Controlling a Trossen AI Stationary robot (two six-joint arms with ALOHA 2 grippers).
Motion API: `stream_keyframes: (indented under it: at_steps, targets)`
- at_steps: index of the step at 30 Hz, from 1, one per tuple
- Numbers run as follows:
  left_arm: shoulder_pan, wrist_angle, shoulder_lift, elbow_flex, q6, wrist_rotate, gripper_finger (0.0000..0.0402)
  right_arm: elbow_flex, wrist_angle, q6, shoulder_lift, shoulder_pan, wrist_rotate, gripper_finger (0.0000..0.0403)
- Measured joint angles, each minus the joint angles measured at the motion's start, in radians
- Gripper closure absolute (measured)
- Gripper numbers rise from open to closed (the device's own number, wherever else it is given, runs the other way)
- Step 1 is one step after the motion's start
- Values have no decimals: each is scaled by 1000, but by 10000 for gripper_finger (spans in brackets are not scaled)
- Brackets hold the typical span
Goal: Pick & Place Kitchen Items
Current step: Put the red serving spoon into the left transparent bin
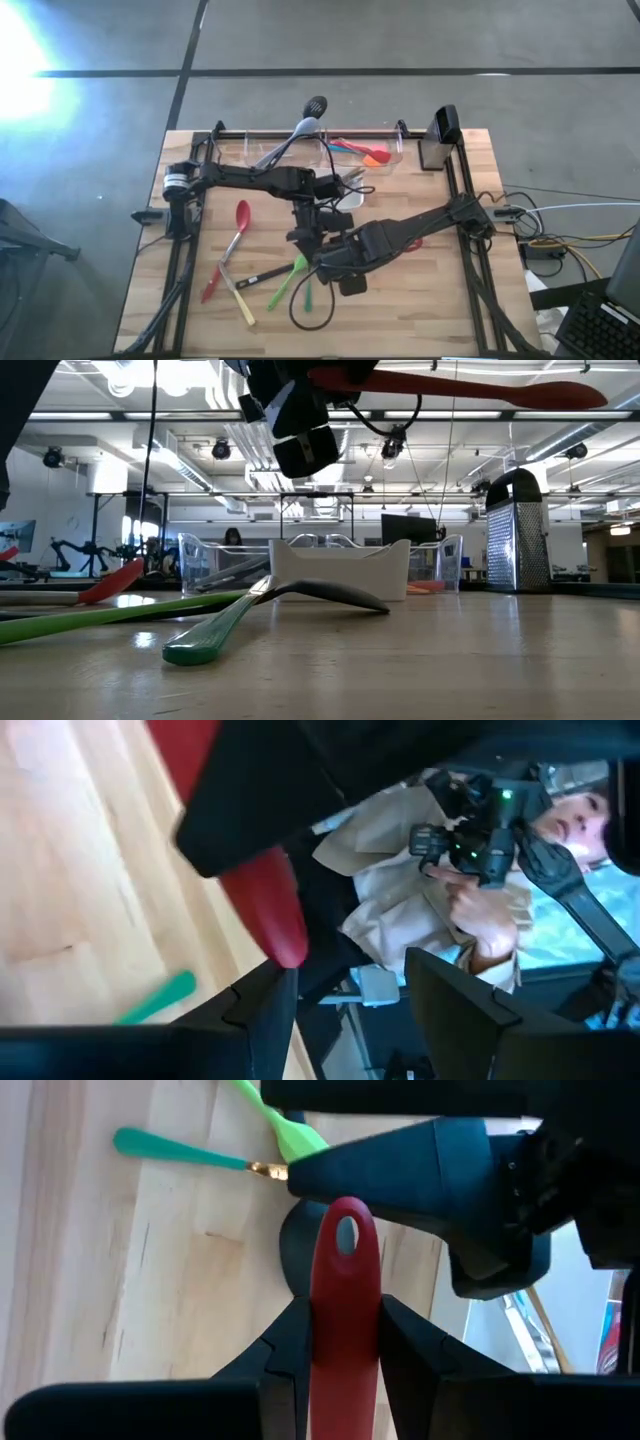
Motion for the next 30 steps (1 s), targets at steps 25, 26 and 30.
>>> stream_keyframes:
  at_steps: [25,26,30]
  targets:
    - [4,133,-1,0,-64,-178,211,2,-16,-14,-5,-1,-58,329]
    - [4,143,-1,0,-64,-180,211,5,-23,-14,-5,-1,-58,329]
    - [4,176,-1,0,-80,-183,211,14,-45,-7,-5,-1,-60,329]
